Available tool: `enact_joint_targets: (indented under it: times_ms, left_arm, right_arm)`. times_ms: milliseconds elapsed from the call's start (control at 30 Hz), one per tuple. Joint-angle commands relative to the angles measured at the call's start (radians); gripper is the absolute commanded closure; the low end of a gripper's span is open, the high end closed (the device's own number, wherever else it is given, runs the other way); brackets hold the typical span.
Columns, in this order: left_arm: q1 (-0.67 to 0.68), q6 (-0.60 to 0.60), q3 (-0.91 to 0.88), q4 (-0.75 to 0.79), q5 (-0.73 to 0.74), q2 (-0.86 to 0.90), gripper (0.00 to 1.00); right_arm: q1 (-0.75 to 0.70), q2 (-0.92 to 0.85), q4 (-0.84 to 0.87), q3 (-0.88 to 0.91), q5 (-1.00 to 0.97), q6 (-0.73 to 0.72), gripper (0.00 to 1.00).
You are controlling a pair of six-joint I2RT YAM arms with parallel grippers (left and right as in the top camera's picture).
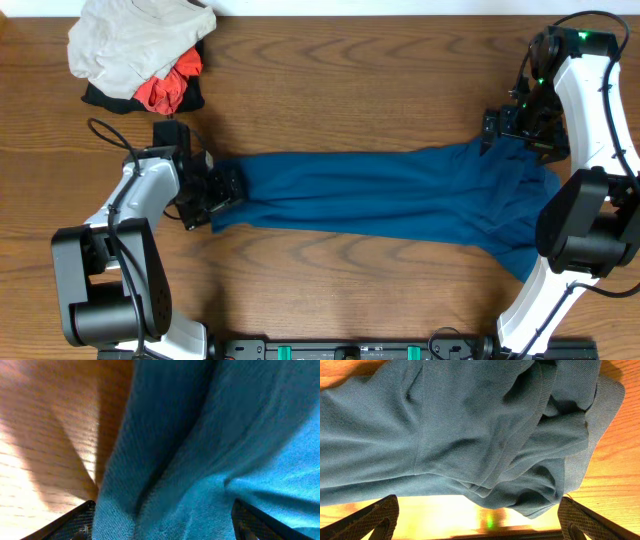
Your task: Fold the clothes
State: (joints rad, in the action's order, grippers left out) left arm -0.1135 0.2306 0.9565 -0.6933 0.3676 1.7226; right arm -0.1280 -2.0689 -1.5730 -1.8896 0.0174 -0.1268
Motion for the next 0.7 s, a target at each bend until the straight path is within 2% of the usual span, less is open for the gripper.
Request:
enact_joint_targets:
  times_ms: [0, 233, 433, 533, 633, 667]
  left_arm:
    - [-0.001, -0.016, -0.011, 0.005, 0.024, 0.011, 0.14]
    - [-0.001, -0.016, -0.013, 0.048, 0.053, 0.077, 0.16]
    - [-0.001, -0.053, -0.013, 0.060, 0.097, 0.138, 0.29]
    - [-0.001, -0.053, -0.013, 0.065, 0.096, 0.143, 0.41]
    - [-0.002, -0.054, -0.013, 0.068, 0.092, 0.143, 0.62]
    - [-0.004, -0.053, -0.013, 0.069, 0.086, 0.143, 0.72]
  right_arm:
    - [-0.002, 0.002, 0.010, -0.018, -0.013, -0.020, 0.01]
    - [0.006, 0.031, 0.019, -0.018, -0.010, -0.026, 0.01]
    - [0.007, 0.069, 0.021, -0.018, -0.010, -0.026, 0.01]
    - [0.007, 0.088, 0.025, -0.018, -0.010, -0.026, 0.01]
    - [0.007, 0.102, 0.024, -0.018, -0.010, -0.026, 0.01]
    - [0.007, 0.109, 0.025, -0.018, -0.010, -0.027, 0.01]
